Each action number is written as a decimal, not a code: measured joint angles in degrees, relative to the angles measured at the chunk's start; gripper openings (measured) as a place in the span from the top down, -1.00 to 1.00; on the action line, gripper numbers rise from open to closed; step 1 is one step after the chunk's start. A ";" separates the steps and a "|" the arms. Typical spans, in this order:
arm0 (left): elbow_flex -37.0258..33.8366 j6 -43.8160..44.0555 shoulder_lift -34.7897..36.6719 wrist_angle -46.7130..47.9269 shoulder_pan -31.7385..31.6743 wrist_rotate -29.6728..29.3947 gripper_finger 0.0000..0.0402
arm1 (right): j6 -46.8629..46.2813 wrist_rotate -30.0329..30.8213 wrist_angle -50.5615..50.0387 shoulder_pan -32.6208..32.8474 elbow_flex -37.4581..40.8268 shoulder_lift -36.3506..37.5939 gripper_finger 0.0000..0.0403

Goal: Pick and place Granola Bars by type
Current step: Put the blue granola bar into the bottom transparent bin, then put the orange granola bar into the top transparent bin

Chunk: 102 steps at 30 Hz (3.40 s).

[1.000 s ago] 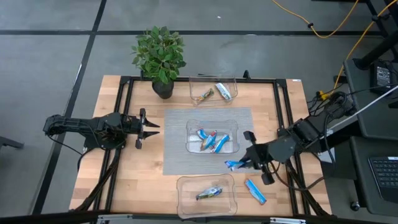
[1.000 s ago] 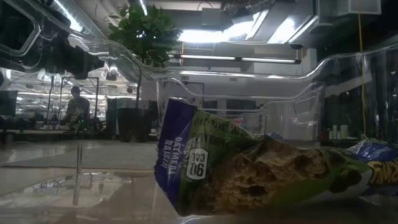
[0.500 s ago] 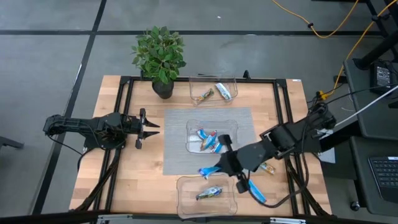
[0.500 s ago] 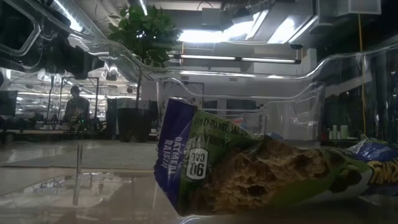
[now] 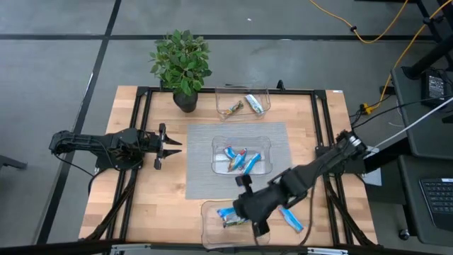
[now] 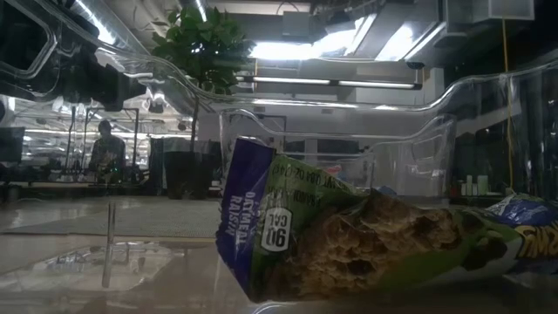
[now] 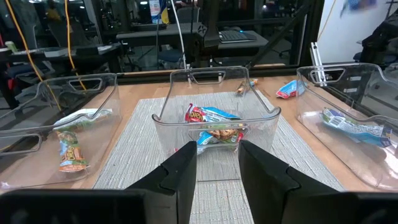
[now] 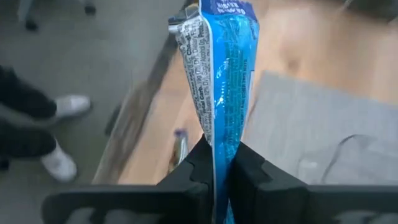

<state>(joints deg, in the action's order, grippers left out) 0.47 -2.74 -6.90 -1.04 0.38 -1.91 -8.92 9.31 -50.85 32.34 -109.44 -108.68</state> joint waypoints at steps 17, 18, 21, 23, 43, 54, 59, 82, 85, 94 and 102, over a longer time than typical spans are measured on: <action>0.00 0.01 0.00 -0.02 -0.02 0.00 0.44 | 0.79 -7.45 -3.80 -2.65 0.07 -5.35 0.82; 0.00 0.01 -0.01 -0.06 -0.02 0.01 0.44 | 0.64 -7.44 -3.74 -2.69 0.07 -5.74 0.83; 0.00 0.00 0.00 -0.07 -0.01 0.00 0.44 | -0.02 -7.44 -2.77 -2.60 0.07 -6.88 0.88; 0.00 0.00 -0.01 -0.04 -0.02 0.01 0.44 | -1.22 -7.20 -2.47 -2.52 0.07 -7.72 0.89; 0.00 0.00 0.00 -0.04 -0.02 0.02 0.44 | -6.17 -11.77 -1.47 -0.50 0.12 -19.59 0.77; 0.00 0.00 -0.01 -0.04 -0.02 0.01 0.44 | -13.34 -11.92 -2.11 -1.86 0.12 -19.59 0.64; 0.00 0.00 0.00 -0.03 -0.02 0.02 0.44 | -14.96 -11.98 -2.98 -1.75 0.12 -19.26 0.53; 0.00 0.00 0.00 -0.02 0.00 0.01 0.44 | -44.43 3.11 -29.32 6.01 -0.56 -7.83 -0.25; 0.00 0.00 -0.02 -0.02 -0.02 0.00 0.44 | -46.94 3.21 -31.37 6.94 -0.56 -6.79 -0.22; 0.00 0.00 0.00 -0.04 0.00 0.02 0.44 | -52.71 3.27 -38.55 9.23 -0.56 -5.39 -0.20; 0.00 0.00 -0.02 -0.42 0.00 0.02 0.44 | -56.55 3.68 -39.15 10.03 3.90 -0.12 -0.20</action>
<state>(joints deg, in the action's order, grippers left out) 0.47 -2.74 -6.92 -1.45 0.38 -1.90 -65.47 12.99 -90.00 42.37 -105.53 -108.80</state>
